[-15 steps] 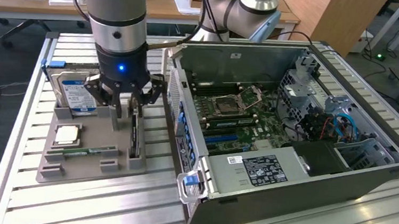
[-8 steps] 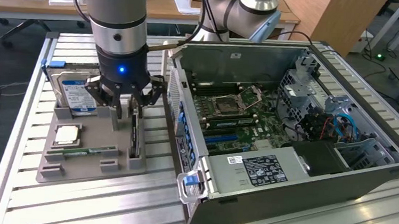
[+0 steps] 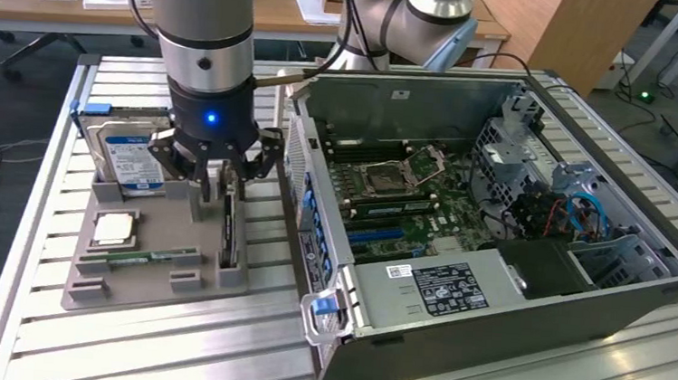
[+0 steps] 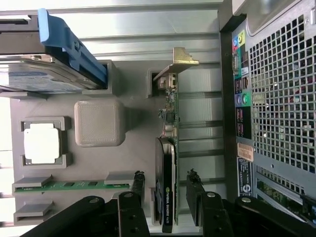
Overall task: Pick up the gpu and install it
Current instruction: 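Pick up the gpu and move the gpu toward the slot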
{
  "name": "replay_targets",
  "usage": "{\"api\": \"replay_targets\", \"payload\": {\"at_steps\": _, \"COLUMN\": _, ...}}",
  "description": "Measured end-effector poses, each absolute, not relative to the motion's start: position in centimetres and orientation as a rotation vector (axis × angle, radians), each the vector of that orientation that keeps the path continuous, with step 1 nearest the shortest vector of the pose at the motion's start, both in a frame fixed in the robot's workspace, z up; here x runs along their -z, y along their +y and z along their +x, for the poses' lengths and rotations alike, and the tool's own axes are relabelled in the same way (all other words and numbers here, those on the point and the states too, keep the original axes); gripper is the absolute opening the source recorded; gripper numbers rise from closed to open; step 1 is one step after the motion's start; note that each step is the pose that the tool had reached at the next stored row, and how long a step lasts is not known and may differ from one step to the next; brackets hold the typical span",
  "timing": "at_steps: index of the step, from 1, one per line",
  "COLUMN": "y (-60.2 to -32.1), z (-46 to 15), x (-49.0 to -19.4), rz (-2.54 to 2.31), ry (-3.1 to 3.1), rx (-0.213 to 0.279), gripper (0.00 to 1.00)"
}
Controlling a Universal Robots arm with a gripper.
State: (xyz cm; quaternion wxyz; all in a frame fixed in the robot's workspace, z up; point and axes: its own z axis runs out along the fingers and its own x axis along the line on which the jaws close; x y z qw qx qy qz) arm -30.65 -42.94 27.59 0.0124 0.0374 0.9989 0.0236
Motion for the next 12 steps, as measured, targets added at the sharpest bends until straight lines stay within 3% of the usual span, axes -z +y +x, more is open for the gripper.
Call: {"api": "replay_targets", "payload": {"at_steps": 12, "y": -42.94, "z": -30.06, "x": -27.55, "rz": 0.117, "ry": 3.114, "rx": -0.073, "gripper": 0.47}}
